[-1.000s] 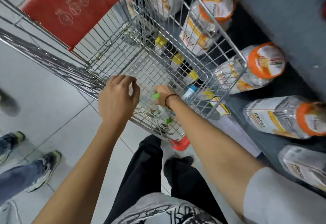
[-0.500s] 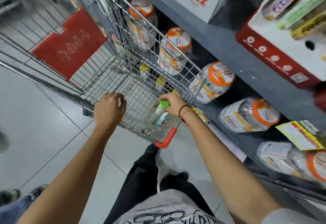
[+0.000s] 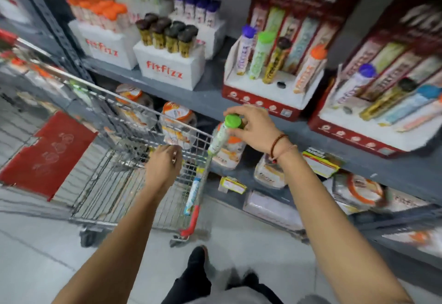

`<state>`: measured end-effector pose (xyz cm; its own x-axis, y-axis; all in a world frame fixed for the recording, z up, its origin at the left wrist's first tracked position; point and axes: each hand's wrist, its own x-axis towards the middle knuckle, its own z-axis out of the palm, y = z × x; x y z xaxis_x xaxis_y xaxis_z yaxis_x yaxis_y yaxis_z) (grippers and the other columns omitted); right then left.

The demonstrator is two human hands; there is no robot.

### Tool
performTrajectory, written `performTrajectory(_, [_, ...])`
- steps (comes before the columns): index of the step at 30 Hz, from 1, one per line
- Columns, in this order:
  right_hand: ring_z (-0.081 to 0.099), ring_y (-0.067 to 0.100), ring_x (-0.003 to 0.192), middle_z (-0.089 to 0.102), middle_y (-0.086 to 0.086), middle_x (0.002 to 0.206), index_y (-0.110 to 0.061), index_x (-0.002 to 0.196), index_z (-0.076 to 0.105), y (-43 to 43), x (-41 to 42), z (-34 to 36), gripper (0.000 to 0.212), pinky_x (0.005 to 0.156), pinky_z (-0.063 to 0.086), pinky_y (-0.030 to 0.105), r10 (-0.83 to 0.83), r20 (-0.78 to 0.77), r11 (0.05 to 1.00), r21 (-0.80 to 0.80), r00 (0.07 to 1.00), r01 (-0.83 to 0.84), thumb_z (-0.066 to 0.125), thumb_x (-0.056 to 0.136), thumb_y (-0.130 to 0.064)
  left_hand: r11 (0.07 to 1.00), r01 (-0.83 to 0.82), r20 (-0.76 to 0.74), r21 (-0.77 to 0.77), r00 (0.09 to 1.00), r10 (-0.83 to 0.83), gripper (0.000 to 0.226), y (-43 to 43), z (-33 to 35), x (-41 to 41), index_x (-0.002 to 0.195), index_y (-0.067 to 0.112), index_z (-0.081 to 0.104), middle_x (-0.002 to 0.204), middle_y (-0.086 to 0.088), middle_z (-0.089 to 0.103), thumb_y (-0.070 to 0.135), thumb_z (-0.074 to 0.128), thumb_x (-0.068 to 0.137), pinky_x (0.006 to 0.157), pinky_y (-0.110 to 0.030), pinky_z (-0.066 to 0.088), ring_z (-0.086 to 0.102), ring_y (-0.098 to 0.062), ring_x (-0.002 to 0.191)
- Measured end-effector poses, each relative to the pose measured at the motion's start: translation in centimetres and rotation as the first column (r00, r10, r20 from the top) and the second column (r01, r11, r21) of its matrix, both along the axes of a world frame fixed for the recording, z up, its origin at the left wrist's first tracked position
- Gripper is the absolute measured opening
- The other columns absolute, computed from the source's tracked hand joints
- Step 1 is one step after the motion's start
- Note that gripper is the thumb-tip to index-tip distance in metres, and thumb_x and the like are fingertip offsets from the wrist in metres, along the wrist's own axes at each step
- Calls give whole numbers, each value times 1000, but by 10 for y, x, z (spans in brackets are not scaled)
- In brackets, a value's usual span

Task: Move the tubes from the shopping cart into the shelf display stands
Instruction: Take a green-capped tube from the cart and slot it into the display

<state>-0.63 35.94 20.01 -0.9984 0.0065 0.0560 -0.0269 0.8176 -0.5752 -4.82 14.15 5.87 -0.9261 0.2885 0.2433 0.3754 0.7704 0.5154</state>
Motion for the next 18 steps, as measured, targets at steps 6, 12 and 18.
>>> performTrajectory(6, [47,13,79,57,4,95,-12,111,64,54,38,49,35,75,34,18,-206,-155,977,-77,966,196,73,78,-20,963,260,-134,68,959,-249,13,98,46,-14,92,6,64,92,-18,68,11,53,86,70,-44,52,60,-37,89])
performTrajectory(12, [46,8,79,51,-7,94,-13,116,58,99,72,76,32,75,33,19,-230,-135,973,4,964,233,63,84,-10,886,463,-158,9,876,-456,23,174,60,-6,106,6,61,100,-18,66,7,56,83,73,-45,48,57,-38,95])
performTrajectory(18, [56,27,98,61,10,103,-12,99,63,128,87,94,26,86,42,32,-279,-131,938,175,951,299,61,74,-3,840,538,-127,-72,831,-542,32,208,45,-4,119,6,55,122,-17,60,12,56,88,87,-48,44,53,-38,110])
